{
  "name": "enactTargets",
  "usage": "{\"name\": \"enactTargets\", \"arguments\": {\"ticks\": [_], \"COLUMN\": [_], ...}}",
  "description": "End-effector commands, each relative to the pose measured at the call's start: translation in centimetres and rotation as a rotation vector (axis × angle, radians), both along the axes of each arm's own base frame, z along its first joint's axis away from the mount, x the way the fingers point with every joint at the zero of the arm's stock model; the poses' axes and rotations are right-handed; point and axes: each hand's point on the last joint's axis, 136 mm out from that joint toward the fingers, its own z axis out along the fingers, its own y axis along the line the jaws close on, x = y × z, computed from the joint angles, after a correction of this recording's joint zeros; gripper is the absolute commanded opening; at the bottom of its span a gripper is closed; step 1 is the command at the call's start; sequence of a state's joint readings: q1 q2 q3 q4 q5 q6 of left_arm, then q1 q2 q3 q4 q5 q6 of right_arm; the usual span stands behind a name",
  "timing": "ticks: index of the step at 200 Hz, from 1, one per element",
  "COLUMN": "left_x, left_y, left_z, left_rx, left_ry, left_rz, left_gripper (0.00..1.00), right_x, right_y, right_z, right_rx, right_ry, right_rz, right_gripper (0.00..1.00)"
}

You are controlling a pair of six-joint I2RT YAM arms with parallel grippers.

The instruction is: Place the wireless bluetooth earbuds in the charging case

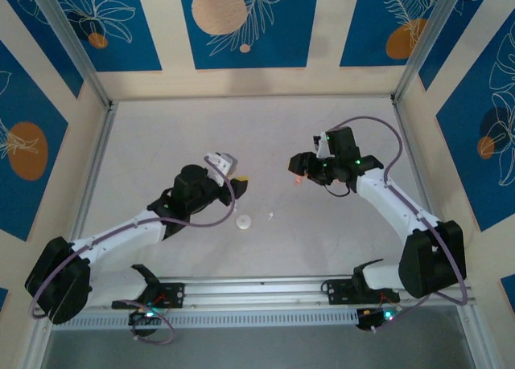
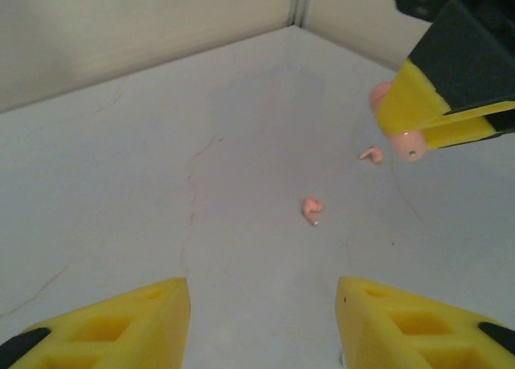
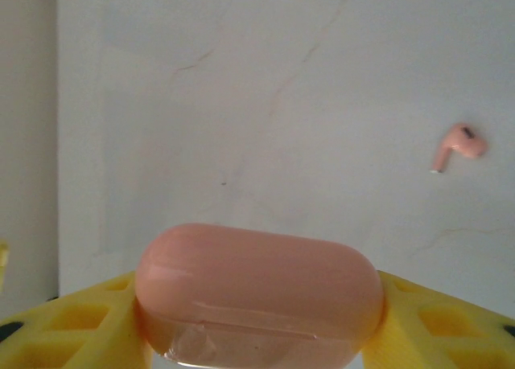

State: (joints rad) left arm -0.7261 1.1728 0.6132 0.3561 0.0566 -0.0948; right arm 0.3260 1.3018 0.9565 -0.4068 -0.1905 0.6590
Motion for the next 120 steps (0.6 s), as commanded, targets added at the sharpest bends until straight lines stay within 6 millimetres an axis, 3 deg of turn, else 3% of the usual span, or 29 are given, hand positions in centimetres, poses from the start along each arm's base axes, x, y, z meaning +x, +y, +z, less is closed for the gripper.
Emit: {"name": "enactTargets", "arguments": {"ticks": [1,73,120], "left_x": [-0.7,-2.4,-3.2], "left_y": [-1.4,-2.2,-2.9], "left_z": [2.0,2.7,3.1], "left_rx": [-0.044,-0.083,-0.1], "left_ry": [-0.115,-0.263,-0.327], "left_rz": [-0.06,-0.097,-0.12], "left_gripper": [0.5,0.46,0.46], "right_x": [-0.2,-0.9,-1.3], "right_y": [1.9,4.8,5.6], "right_z": [2.5,5.0,6.5], "right_rx": [0.113,0.249,0.308], "right_ry": [-0.069,-0.152,-0.192], "right_rz": [0.018,0.063,0.076], "right_gripper": [0.54,0.53,0.53]}}
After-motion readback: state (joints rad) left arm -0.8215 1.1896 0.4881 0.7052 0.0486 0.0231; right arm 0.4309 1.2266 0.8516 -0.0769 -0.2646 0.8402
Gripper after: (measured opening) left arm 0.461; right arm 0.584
